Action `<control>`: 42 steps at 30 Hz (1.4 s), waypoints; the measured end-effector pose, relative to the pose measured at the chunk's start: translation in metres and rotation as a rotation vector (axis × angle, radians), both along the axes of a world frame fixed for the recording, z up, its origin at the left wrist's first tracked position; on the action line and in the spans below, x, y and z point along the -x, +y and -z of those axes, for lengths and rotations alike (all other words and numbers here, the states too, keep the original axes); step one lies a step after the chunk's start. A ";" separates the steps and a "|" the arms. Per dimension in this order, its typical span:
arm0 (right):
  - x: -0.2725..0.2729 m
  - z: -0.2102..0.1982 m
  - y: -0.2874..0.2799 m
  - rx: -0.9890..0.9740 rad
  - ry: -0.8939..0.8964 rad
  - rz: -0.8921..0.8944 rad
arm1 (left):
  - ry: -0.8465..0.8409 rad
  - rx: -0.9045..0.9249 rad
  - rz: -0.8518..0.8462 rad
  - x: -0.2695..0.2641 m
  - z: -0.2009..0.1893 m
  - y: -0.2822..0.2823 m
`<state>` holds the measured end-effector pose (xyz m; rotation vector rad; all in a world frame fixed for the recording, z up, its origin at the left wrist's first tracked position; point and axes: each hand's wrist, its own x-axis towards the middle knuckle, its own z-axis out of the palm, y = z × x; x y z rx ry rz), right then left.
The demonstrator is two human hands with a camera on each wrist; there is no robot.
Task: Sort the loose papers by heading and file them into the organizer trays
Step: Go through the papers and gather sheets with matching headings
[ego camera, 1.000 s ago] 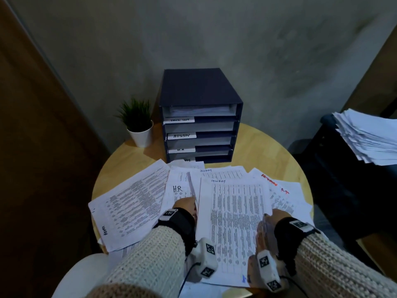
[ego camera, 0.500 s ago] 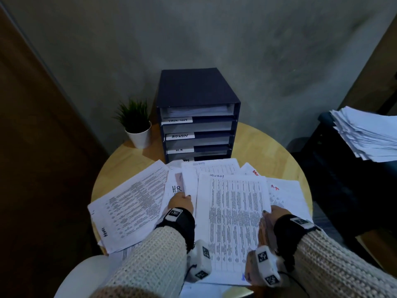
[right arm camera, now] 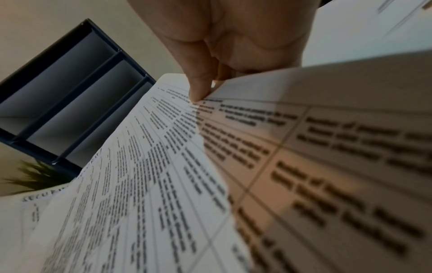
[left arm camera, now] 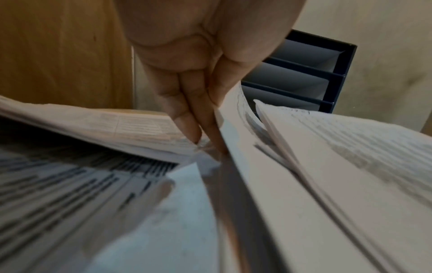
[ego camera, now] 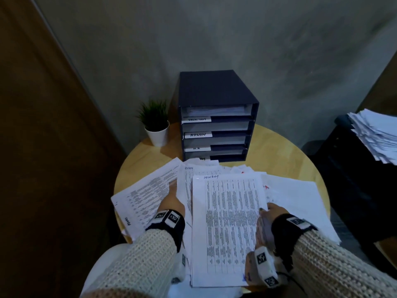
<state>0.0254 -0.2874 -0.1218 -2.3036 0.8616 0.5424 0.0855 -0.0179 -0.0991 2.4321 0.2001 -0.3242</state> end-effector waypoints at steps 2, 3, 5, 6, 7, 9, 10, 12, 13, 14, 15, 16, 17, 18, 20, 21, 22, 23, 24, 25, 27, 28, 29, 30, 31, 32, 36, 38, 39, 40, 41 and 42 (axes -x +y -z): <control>0.001 0.000 0.002 -0.004 0.021 -0.003 | -0.020 0.028 0.003 -0.002 -0.006 0.004; 0.001 0.000 0.003 -0.003 0.032 -0.001 | -0.044 0.056 0.004 -0.002 -0.011 0.007; 0.002 0.000 0.003 0.002 0.042 -0.004 | -0.074 0.089 -0.023 -0.006 -0.021 0.014; 0.003 -0.001 0.002 0.003 0.043 -0.008 | -0.084 0.097 -0.044 -0.008 -0.025 0.017; 0.003 -0.002 0.002 0.003 0.041 -0.007 | -0.098 0.105 -0.069 -0.011 -0.029 0.021; 0.001 -0.004 0.002 -0.014 0.021 0.005 | -0.151 0.132 -0.136 -0.015 -0.034 0.026; 0.001 -0.005 0.002 -0.030 -0.003 0.013 | -0.188 0.150 -0.181 -0.017 -0.037 0.029; 0.002 -0.008 0.004 -0.065 -0.052 0.046 | -0.247 0.195 -0.301 -0.018 -0.045 0.036; 0.003 -0.010 0.005 -0.080 -0.067 0.063 | -0.264 0.229 -0.353 -0.020 -0.050 0.041; 0.004 -0.010 0.005 -0.097 -0.089 0.073 | -0.270 0.275 -0.390 -0.022 -0.054 0.046; 0.005 -0.012 0.006 -0.105 -0.097 0.084 | -0.273 0.316 -0.415 -0.024 -0.059 0.052; 0.007 -0.015 0.007 -0.112 -0.112 0.086 | -0.281 0.332 -0.429 -0.028 -0.063 0.058; 0.008 -0.018 0.009 -0.109 -0.109 0.088 | -0.300 0.321 -0.440 -0.030 -0.067 0.063; 0.009 -0.019 0.010 -0.107 -0.118 0.084 | -0.327 0.300 -0.446 -0.031 -0.073 0.067; 0.011 -0.025 0.013 -0.097 -0.130 0.073 | -0.389 0.271 -0.446 -0.033 -0.086 0.073; 0.012 -0.027 0.014 -0.094 -0.131 0.071 | -0.412 0.271 -0.447 -0.033 -0.094 0.074; 0.012 -0.030 0.015 -0.108 -0.148 0.073 | -0.432 0.276 -0.445 -0.034 -0.100 0.074; 0.011 -0.032 0.016 -0.125 -0.165 0.079 | -0.467 0.289 -0.434 -0.034 -0.105 0.074; 0.011 -0.034 0.017 -0.135 -0.194 0.077 | -0.490 0.307 -0.416 -0.034 -0.106 0.073; 0.011 -0.039 0.019 -0.131 -0.206 0.075 | -0.509 0.318 -0.391 -0.033 -0.106 0.071; 0.010 -0.047 0.023 -0.132 -0.246 0.091 | -0.494 0.316 -0.332 -0.030 -0.099 0.065; 0.009 -0.051 0.024 -0.131 -0.258 0.090 | -0.463 0.338 -0.290 -0.028 -0.093 0.060; 0.008 -0.054 0.024 -0.120 -0.261 0.085 | -0.441 0.374 -0.242 -0.026 -0.086 0.054; 0.007 -0.056 0.024 -0.112 -0.266 0.082 | -0.411 0.391 -0.192 -0.023 -0.078 0.048; 0.005 -0.057 0.023 -0.110 -0.274 0.076 | -0.390 0.389 -0.152 -0.020 -0.071 0.042; 0.005 -0.058 0.023 -0.119 -0.277 0.070 | -0.358 0.356 -0.123 -0.015 -0.066 0.036; 0.003 -0.052 0.021 -0.134 -0.274 0.074 | -0.268 0.293 -0.053 0.004 -0.049 0.022; 0.003 -0.045 0.020 -0.140 -0.269 0.078 | -0.248 0.323 -0.037 0.008 -0.042 0.016; 0.003 -0.041 0.019 -0.154 -0.273 0.088 | -0.230 0.344 -0.038 0.008 -0.039 0.013; 0.004 -0.039 0.020 -0.182 -0.283 0.115 | -0.205 0.371 -0.035 0.009 -0.035 0.010; 0.005 -0.038 0.020 -0.207 -0.299 0.138 | -0.191 0.397 -0.035 0.010 -0.032 0.008; 0.007 -0.038 0.021 -0.219 -0.312 0.147 | -0.176 0.416 -0.038 0.011 -0.029 0.006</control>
